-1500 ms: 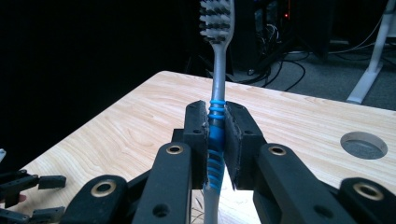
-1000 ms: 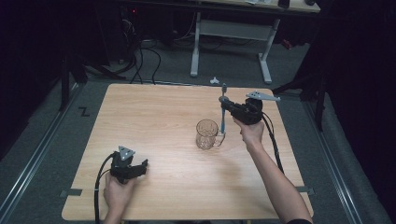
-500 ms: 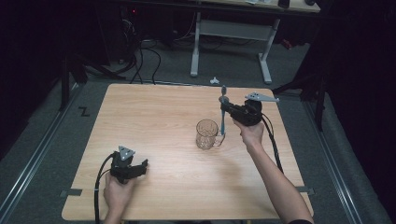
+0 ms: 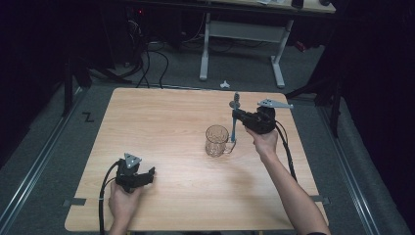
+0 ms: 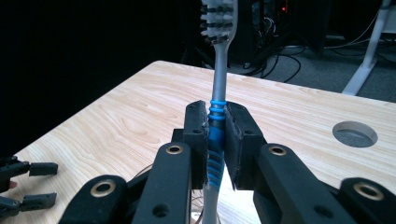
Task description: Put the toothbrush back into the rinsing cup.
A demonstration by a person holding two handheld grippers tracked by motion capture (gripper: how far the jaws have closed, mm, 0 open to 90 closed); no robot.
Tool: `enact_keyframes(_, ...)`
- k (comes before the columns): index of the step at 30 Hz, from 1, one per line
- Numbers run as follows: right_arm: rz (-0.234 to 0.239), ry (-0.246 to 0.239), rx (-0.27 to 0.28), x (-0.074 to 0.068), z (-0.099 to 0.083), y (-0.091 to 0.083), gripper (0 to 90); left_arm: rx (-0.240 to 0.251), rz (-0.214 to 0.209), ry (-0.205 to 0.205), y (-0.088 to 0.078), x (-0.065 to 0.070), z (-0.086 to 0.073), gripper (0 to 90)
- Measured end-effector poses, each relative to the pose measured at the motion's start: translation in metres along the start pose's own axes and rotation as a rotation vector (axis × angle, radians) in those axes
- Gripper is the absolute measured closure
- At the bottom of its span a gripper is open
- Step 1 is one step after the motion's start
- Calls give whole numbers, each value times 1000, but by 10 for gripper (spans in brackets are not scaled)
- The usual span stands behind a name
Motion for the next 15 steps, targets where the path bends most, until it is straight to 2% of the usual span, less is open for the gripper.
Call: enact_keyframes(15, -7, -53, -24, -4, -6, -8, 799, 0, 1, 0, 0, 0, 0, 248)
Point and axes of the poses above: each handheld gripper's, and its own axes: y roughly forward along the jaws, z roughly out of its top, x roughly to its right, the point moved 9 cm from there along y, roughly forward along the jaws, and after that the axes turned 12 degrees about -z, right-handed, at the moved point
